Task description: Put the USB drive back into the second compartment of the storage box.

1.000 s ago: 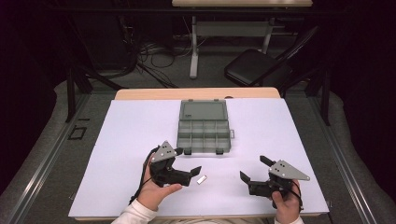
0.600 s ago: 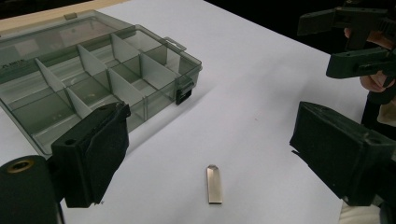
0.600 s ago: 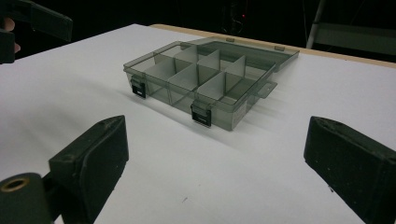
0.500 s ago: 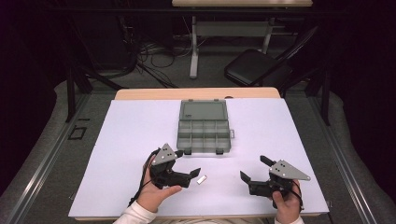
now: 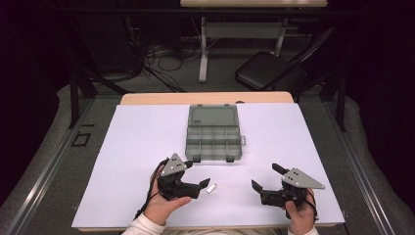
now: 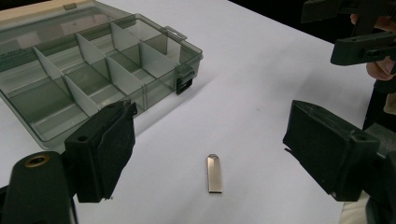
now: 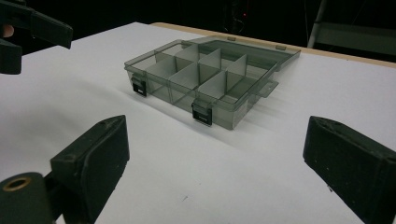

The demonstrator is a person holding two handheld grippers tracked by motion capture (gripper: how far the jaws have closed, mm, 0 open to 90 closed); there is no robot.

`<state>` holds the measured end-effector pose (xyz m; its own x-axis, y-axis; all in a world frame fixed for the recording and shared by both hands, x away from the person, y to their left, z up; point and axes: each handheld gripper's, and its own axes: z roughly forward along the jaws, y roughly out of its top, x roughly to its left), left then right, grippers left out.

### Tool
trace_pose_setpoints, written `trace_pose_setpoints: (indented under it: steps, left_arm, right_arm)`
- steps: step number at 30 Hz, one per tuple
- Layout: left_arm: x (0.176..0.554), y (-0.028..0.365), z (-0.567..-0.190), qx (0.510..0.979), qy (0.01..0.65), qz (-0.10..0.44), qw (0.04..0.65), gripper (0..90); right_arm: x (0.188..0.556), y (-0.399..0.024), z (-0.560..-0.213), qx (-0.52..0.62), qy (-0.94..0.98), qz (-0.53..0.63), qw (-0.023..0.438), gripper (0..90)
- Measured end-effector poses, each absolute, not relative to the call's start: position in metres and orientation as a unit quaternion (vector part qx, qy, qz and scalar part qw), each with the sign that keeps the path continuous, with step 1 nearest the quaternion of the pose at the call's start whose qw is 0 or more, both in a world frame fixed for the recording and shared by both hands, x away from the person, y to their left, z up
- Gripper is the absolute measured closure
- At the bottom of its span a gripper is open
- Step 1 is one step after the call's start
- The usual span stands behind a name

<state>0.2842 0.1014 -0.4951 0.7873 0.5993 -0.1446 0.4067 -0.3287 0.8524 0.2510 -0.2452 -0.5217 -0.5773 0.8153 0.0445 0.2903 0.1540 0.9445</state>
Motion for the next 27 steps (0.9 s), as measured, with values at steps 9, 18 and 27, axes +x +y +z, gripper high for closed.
trace_pose_setpoints:
  steps: [9, 18, 27]
  left_arm:
    - [0.283, 0.100, -0.500, 0.812, 0.313, 0.092, 0.485, 19.9]
    - [0.282, 0.099, -0.506, 0.816, 0.314, 0.089, 0.477, 23.7]
    - [0.282, 0.095, -0.513, 0.821, 0.311, 0.084, 0.470, 29.1]
  right_arm:
    - [0.251, -0.245, -0.522, 0.386, 0.717, 0.526, 0.248, 6.8]
    - [0.251, -0.245, -0.522, 0.385, 0.718, 0.524, 0.248, 6.9]
    - [0.251, -0.245, -0.522, 0.382, 0.720, 0.524, 0.246, 9.1]
